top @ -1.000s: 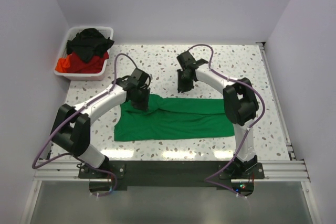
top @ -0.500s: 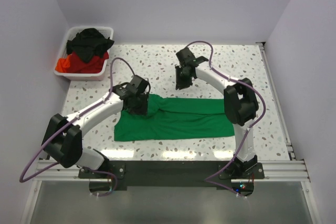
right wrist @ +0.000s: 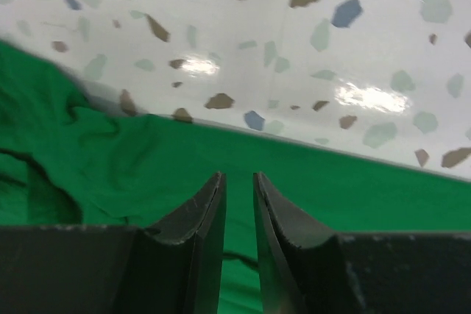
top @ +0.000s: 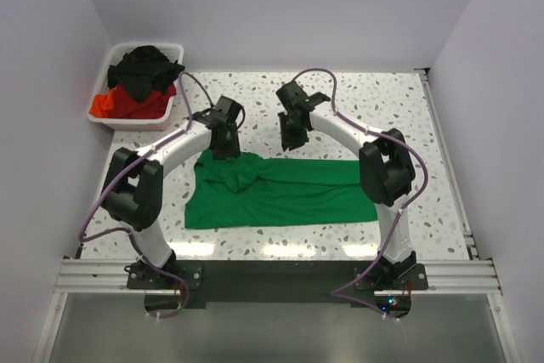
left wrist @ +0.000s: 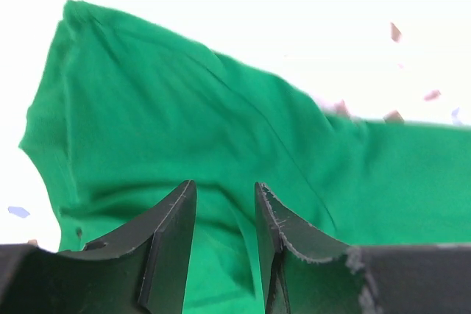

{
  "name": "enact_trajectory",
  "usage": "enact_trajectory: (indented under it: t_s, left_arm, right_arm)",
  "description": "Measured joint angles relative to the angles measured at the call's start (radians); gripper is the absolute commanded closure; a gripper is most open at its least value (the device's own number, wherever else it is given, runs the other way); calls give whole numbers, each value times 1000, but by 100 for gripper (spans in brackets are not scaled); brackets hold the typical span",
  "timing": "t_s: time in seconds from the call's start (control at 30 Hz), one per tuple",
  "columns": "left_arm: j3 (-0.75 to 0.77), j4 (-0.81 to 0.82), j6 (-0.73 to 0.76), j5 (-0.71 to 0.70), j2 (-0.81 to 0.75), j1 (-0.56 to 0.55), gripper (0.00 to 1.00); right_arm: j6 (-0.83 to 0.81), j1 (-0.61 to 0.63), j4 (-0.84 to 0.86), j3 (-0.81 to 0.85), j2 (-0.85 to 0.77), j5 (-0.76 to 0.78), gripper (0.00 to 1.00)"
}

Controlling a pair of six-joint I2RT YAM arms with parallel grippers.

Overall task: Fold and stack the t-shirts
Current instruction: Fold the tshirt

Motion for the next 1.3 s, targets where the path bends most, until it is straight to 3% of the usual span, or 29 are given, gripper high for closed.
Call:
enact_trajectory:
  t_s: [0.13,0.3,0.8,1.3]
  left_arm:
    - [11,7,-13,-5,66,65,59]
    - [13,6,-18,-22,94,123,59]
    - [43,6,-18,-19,146,130,59]
    - [8,-5,-26,-12,165,150,60]
  right_arm:
    - [13,-14,-13,-63,-2,64,61]
    - [33,-47,-41,-150,-3,125,54]
    - [93,-279,-35,-314,-194,228,53]
    - [154,-283,-44,-429,-205,217,53]
